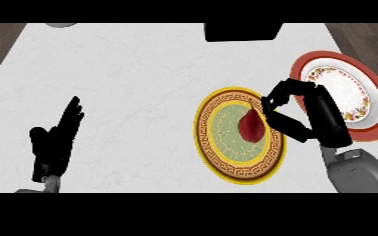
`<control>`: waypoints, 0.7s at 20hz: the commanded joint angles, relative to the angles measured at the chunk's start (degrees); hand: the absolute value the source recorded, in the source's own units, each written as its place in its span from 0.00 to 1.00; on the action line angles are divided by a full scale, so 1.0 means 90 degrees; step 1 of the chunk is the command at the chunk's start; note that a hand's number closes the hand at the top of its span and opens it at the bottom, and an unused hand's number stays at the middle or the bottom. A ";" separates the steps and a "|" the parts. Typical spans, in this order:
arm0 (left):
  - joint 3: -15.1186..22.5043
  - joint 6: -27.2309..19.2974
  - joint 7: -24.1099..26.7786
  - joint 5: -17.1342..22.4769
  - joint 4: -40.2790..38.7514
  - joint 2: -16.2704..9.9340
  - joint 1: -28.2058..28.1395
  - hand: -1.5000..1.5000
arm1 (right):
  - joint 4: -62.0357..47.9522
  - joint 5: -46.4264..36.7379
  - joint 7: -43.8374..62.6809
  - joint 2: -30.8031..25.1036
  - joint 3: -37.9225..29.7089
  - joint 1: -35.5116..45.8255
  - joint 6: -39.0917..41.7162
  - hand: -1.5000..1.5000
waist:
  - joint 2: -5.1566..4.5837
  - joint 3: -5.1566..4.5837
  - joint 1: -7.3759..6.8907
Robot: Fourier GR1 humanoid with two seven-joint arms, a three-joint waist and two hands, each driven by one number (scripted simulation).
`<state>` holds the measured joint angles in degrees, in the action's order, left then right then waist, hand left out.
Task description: Pick the pear from the plate and place it in the plate
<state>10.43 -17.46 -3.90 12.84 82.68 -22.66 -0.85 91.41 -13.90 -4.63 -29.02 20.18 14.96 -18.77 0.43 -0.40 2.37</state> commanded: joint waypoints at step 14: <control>0.0424 -0.0292 -0.0579 -0.0378 0.0033 0.0554 0.0287 0.50 | -0.0516 -0.1759 -0.0509 -0.0561 0.0550 -0.0648 -0.0029 0.00 | -0.0021 0.0023 -0.0264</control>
<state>13.83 -20.14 -9.91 9.80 83.10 -18.51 2.43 84.61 -20.30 -18.92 -32.00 22.53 7.06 -17.35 0.07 -0.07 0.22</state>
